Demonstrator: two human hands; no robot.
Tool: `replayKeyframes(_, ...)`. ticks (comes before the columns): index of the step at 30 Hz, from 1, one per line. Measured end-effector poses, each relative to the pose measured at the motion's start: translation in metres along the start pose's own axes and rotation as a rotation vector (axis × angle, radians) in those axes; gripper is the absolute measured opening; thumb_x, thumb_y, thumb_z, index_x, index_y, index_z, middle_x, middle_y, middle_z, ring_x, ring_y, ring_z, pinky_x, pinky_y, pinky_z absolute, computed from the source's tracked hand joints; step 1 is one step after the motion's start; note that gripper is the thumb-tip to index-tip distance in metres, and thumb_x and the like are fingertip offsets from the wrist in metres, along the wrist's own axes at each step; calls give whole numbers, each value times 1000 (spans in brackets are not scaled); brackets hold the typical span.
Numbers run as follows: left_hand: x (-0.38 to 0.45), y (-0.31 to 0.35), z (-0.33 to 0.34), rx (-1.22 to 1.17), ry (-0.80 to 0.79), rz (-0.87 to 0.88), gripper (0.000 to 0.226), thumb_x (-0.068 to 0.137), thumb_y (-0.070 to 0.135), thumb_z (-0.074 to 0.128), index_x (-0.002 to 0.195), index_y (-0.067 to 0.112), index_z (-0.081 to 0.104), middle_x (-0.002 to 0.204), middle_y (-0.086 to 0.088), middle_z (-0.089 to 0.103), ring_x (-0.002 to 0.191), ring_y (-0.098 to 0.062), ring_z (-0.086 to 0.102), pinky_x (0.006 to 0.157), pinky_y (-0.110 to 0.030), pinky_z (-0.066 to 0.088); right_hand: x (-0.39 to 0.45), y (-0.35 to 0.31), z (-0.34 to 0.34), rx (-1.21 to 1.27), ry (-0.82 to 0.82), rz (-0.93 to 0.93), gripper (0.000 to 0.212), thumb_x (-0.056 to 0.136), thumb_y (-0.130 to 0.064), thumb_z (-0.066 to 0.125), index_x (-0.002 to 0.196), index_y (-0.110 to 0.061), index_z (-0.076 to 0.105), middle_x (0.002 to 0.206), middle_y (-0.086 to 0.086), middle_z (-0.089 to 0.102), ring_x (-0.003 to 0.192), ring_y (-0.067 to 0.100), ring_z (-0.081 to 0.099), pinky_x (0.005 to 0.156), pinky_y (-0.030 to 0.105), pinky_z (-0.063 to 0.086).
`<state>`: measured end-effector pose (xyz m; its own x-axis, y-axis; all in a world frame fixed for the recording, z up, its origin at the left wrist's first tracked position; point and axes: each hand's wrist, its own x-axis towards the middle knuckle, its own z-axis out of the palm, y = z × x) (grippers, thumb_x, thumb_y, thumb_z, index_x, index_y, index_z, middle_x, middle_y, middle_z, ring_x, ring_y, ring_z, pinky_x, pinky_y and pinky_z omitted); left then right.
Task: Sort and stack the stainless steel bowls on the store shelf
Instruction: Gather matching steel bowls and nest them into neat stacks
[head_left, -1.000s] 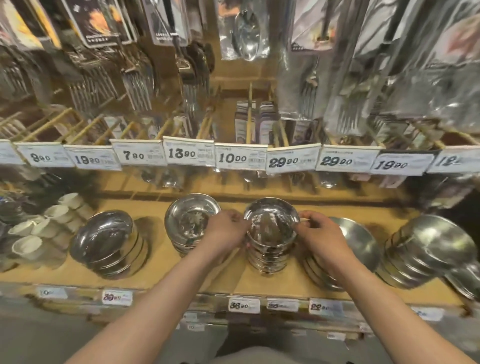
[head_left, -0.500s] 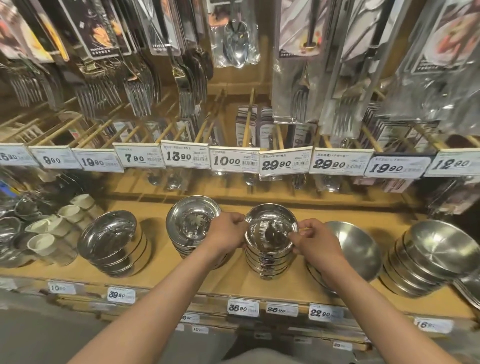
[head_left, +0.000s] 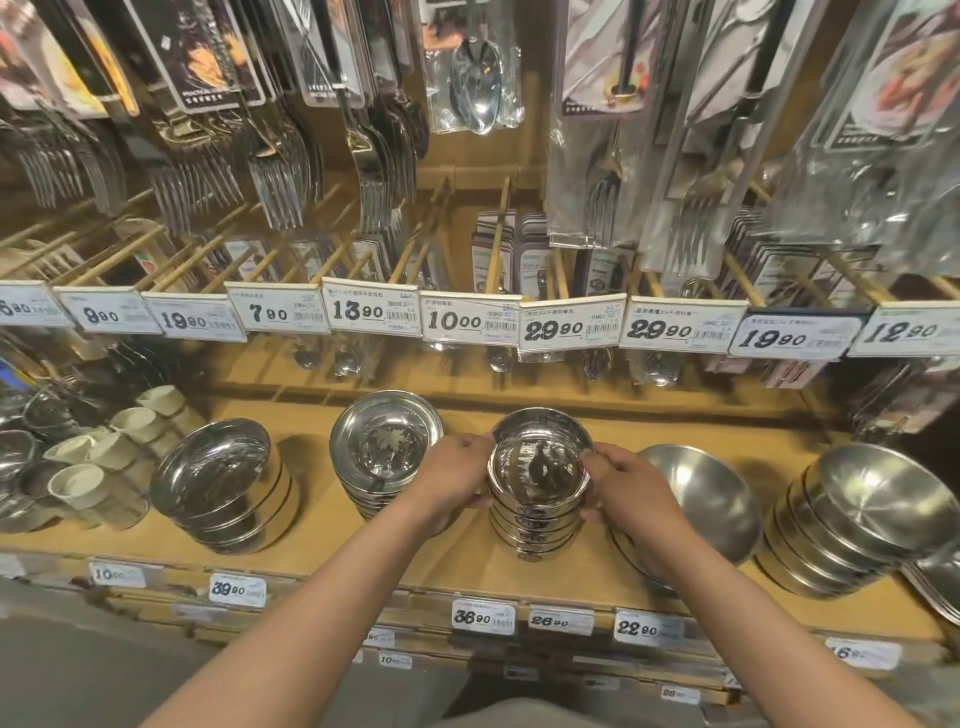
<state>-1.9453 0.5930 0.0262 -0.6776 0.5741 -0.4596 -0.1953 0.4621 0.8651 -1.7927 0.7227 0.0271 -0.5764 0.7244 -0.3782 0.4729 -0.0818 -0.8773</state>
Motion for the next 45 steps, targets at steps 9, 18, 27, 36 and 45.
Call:
replayKeyframes(9,-5,9,3,-1,13,-26,38,99,24,51,107,-10,67,78,-9,67,72,-22,62,71,-40,63,2,-4,-1,5,20,2,27,99,-33,56,78,-41,70,75,-21,72,72,13,73,78,42,64)
replayKeyframes(18,-7,11,5,-3,46,-31,29,102,21,50,86,8,69,98,-25,75,74,-27,66,73,-42,64,1,-11,-4,-9,-11,32,22,98,-33,57,83,-32,72,85,-12,73,54,10,71,84,47,62)
replayKeyframes(27,-7,6,1,153,168,102,25,102,19,56,93,8,77,80,-12,76,54,-14,64,49,-22,53,-3,-14,-4,-199,44,-95,32,92,-21,62,75,-46,53,73,-10,68,70,21,74,81,44,60)
replayKeyframes(36,-6,9,1,150,171,96,27,102,15,56,86,3,75,87,-23,75,58,-20,65,62,-35,62,5,-11,-4,-197,58,-98,33,90,-15,64,67,-39,63,66,-4,71,63,20,73,75,41,62)
replayKeyframes(45,-2,2,1,87,141,70,29,103,24,54,99,4,74,76,-11,73,55,-14,63,53,-27,55,16,1,-3,-170,41,-54,27,94,-36,63,117,-26,69,84,-14,67,74,23,74,81,43,60)
